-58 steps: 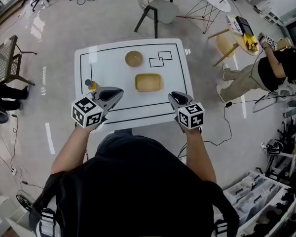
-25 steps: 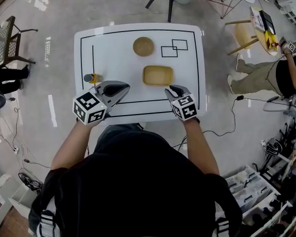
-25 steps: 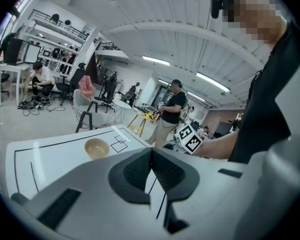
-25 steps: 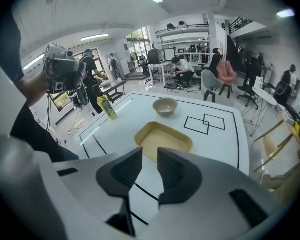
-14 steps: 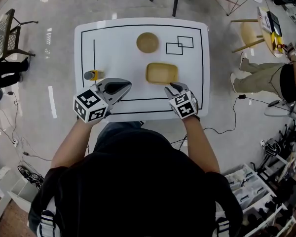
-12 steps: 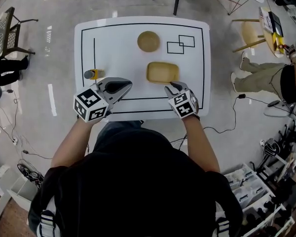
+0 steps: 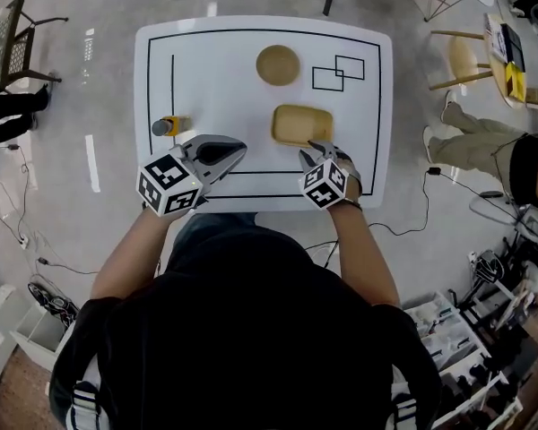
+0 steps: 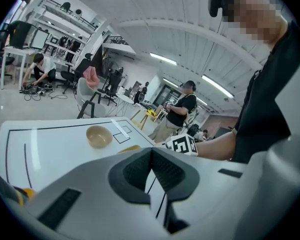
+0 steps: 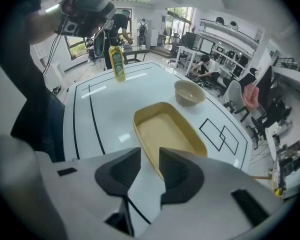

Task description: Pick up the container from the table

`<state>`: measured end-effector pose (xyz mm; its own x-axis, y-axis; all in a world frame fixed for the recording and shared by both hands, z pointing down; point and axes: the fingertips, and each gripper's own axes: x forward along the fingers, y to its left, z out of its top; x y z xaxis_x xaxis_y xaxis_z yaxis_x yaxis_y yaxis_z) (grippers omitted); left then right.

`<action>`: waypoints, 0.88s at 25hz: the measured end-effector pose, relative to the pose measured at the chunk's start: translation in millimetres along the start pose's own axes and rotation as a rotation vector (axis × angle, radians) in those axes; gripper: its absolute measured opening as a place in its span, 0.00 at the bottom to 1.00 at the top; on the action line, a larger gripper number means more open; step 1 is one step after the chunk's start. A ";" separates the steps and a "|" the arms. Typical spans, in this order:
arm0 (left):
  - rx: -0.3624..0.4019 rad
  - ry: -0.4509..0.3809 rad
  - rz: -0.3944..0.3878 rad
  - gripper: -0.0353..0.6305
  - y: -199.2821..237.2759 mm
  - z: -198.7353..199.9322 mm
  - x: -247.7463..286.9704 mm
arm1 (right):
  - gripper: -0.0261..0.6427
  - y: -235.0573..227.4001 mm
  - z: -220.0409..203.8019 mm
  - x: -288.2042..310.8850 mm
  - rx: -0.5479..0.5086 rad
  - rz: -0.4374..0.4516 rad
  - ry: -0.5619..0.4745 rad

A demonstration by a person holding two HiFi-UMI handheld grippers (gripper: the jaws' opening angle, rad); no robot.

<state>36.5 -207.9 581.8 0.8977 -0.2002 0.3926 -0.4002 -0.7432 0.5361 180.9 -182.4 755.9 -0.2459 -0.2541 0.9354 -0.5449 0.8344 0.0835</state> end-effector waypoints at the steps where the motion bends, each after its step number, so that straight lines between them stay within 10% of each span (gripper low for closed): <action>1: -0.003 0.001 -0.005 0.07 -0.6 -1.2 1.3 | 0.22 0.3 -0.8 2.6 -0.016 0.000 0.009; 22: -0.063 0.015 -0.025 0.07 13.7 -20.0 10.1 | 0.24 2.4 -7.2 41.1 -0.141 0.048 0.130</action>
<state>36.4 -207.4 608.1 0.9051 -0.1720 0.3889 -0.3885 -0.7062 0.5919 175.2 -187.3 797.0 -0.1580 -0.1544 0.9753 -0.4148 0.9067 0.0763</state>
